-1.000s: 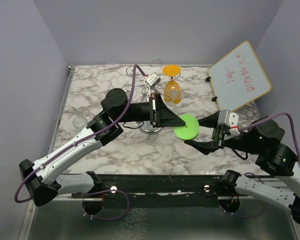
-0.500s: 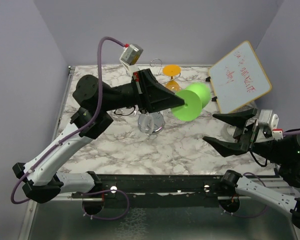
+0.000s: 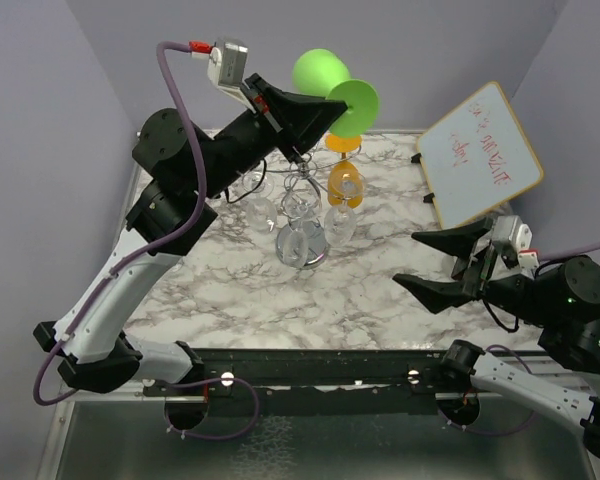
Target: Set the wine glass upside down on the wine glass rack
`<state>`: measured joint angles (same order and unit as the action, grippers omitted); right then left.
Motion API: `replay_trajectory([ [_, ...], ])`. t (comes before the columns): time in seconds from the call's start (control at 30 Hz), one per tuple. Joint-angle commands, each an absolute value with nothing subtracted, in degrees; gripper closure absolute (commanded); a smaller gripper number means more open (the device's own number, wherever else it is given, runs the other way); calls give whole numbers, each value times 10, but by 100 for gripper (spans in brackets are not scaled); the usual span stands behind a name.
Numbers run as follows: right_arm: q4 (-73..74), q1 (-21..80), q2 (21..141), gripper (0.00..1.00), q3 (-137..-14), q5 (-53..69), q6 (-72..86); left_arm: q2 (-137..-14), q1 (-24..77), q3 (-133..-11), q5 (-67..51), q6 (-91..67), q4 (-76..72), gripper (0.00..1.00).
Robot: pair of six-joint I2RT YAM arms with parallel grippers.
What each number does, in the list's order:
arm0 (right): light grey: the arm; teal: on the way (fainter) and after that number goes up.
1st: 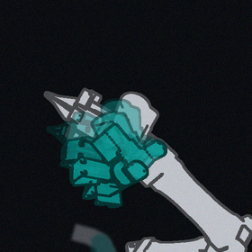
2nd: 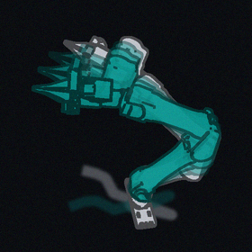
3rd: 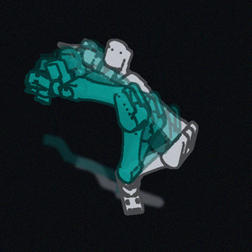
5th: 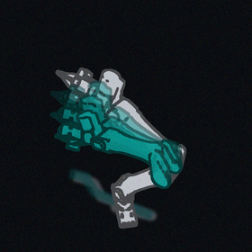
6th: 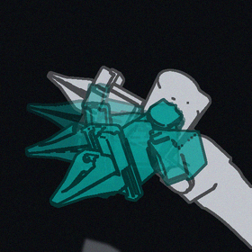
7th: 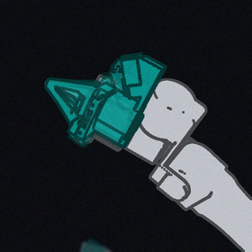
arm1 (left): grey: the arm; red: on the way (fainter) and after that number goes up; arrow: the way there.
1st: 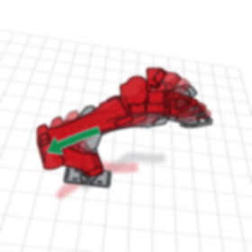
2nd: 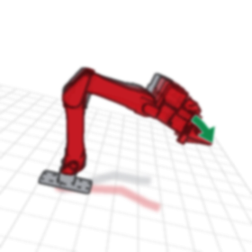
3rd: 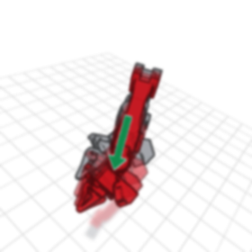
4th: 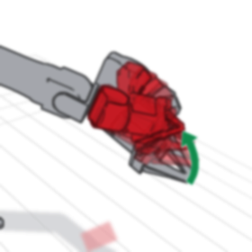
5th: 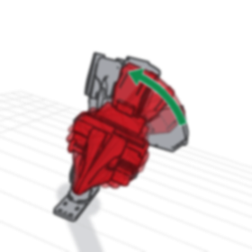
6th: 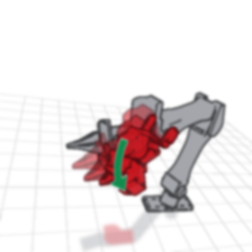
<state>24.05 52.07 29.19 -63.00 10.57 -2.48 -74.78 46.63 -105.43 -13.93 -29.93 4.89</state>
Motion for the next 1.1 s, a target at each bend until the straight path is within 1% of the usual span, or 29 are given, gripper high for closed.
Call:
replay_trajectory([
  [0.0,219,523,305,20,-621,109,17,-774,419,-1096,-44,-208,97,100],
  [0.17,219,523,319,20,-625,115,46,-804,309,-1058,-62,-270,81,100],
  [0.33,208,522,314,20,-613,145,71,-848,245,-1029,-144,-307,58,100],
  [0.4,201,523,311,20,-606,151,81,-868,221,-1026,-158,-323,57,100],
  [0.5,205,523,310,20,-609,151,85,-890,187,-1006,-221,-363,10,100],
  [0.7,207,523,315,19,-612,139,93,-916,146,-982,-268,-442,2,100],
  [0.87,205,523,323,19,-610,134,101,-919,131,-948,-353,-533,-64,100],
  [1.0,209,523,330,19,-615,135,101,-916,130,-942,-374,-566,-60,100],
  [1.07,209,523,332,19,-615,137,100,-912,130,-944,-369,-562,-31,100],
])
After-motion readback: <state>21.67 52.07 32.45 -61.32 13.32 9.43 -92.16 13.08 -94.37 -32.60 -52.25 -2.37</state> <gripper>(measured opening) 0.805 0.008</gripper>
